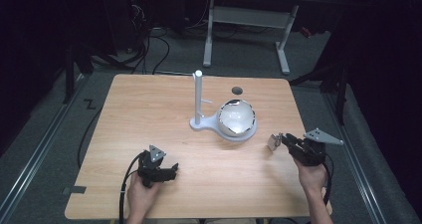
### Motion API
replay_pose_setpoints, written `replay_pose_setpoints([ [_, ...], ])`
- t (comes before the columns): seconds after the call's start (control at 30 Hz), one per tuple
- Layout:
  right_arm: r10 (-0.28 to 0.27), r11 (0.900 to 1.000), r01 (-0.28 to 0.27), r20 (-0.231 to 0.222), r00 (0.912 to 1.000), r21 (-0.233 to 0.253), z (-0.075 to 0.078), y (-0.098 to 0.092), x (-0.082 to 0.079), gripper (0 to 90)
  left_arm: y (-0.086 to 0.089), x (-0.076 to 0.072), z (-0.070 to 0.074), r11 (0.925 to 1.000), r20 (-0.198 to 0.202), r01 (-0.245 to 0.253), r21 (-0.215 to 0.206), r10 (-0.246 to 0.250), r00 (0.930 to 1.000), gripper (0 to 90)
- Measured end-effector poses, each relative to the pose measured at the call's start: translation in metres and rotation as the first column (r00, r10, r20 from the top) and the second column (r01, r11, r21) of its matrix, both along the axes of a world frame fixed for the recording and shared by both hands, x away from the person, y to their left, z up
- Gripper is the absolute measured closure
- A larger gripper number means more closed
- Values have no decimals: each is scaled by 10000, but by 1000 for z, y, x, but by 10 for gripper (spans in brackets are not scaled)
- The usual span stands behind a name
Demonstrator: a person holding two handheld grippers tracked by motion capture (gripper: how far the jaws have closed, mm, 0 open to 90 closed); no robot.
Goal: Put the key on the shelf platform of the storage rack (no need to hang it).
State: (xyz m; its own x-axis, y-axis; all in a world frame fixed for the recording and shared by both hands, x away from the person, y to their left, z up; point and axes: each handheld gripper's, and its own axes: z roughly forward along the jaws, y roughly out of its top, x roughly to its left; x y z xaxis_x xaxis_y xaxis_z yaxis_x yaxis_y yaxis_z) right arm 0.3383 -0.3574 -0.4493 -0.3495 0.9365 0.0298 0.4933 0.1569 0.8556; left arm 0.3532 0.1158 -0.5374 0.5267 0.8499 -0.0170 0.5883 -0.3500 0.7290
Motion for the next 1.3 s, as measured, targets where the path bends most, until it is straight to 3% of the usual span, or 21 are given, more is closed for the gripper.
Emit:
replay_pose_setpoints([
  [0.2, 429, 9975, -431, 42, 9991, 560, 6, 3, -3, 747, 0, 0, 0, 10000, -1, -1, 2, 1, 10000, 153],
  [0.77, 1272, 9894, -1274, 67, 9919, 691, 16, 21, -4, 748, 0, 0, 0, 10000, 1, -2, 3, 2, 10000, 153],
  [1.3, 2023, 9735, -2047, 336, 9788, 1021, 29, 39, 2, 747, 0, 0, 0, 10000, 1, -1, 2, 1, 10000, 153],
])
